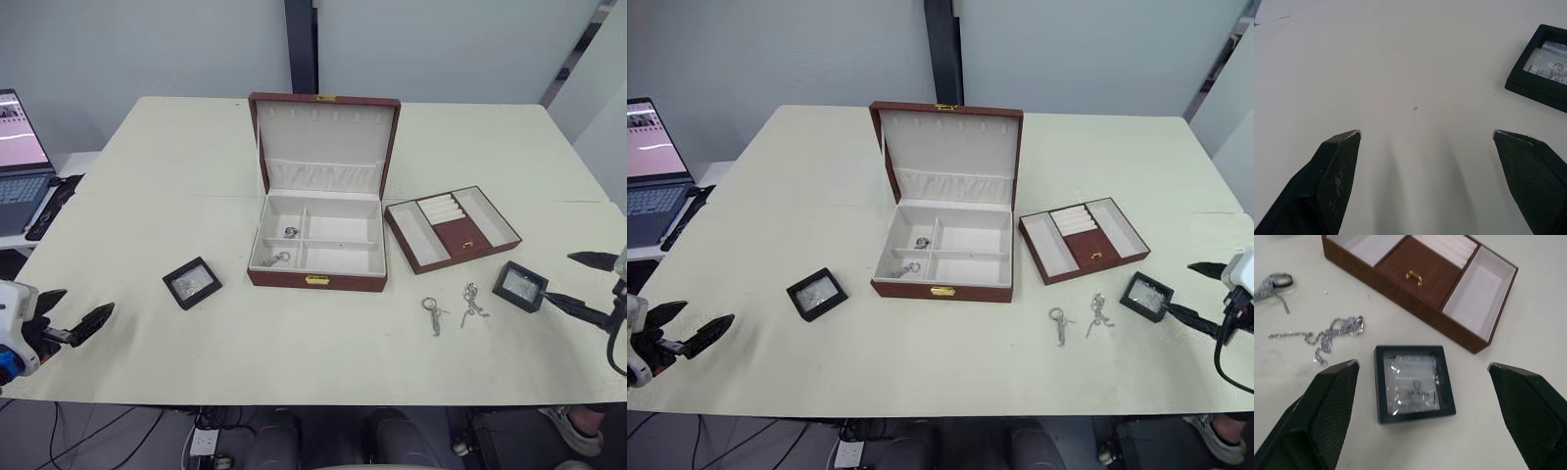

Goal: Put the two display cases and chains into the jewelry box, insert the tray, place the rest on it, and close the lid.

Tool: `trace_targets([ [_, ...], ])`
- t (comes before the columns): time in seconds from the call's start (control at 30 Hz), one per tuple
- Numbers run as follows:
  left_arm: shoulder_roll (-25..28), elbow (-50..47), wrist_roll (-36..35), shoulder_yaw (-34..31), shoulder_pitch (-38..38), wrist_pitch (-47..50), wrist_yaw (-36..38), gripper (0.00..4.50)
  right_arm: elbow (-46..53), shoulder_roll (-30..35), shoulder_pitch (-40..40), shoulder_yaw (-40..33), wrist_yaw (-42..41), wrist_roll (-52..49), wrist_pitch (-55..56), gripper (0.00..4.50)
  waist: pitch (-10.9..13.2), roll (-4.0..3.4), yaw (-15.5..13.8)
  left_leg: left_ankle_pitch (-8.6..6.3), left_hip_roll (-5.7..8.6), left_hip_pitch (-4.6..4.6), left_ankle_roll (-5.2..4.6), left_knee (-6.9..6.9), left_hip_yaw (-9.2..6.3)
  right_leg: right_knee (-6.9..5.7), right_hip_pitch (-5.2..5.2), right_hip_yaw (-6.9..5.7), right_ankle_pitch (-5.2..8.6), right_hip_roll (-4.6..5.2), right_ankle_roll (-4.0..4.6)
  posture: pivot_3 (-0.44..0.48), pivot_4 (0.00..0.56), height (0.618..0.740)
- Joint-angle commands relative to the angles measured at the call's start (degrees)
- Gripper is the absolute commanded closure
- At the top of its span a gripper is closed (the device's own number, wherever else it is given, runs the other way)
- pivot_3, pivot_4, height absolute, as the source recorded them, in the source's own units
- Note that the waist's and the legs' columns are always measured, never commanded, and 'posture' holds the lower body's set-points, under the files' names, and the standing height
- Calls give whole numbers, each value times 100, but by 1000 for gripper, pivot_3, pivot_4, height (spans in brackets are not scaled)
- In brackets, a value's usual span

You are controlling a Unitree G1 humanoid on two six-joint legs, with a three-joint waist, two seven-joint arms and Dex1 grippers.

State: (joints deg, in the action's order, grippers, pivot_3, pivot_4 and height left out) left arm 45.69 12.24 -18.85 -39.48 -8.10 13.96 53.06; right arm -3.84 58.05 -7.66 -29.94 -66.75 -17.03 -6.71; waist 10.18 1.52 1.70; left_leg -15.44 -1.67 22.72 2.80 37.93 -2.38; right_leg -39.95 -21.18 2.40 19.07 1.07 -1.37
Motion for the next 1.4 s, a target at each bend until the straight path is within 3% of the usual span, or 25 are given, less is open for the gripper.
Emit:
trace_targets([
  [0.03,30,-92,-130,30,-67,-88,22,28,-101,178,-402,-501,-216,24,249,0,0,0,0,0,0,0,0,-1,0,0,0,1,0,0,0,0,150,740],
  [0.23,182,47,-311,159,-96,109,283,28,-140,5,-999,-656,-209,-54,249,0,-1,1,2,0,2,-5,0,-1,4,1,5,1,0,-1,-1,0,150,740],
  [0.7,479,-59,-400,252,-109,163,588,28,-124,88,-1010,-579,-215,-92,301,0,-3,-4,8,0,1,-7,1,-2,7,1,5,-1,1,-4,-1,0,150,740],
  [0.93,457,-379,-560,159,-262,441,619,28,283,38,-69,-99,-171,-210,567,0,-3,-6,32,0,-1,-13,0,-4,11,-2,5,-1,1,-5,-1,0,150,740],
  [1.4,537,-825,-540,-82,-871,185,703,28,2609,-384,1613,1950,-575,-1859,-954,0,-4,-4,-10,0,-1,0,1,3,-11,1,5,-2,0,1,-1,0,150,740],
])
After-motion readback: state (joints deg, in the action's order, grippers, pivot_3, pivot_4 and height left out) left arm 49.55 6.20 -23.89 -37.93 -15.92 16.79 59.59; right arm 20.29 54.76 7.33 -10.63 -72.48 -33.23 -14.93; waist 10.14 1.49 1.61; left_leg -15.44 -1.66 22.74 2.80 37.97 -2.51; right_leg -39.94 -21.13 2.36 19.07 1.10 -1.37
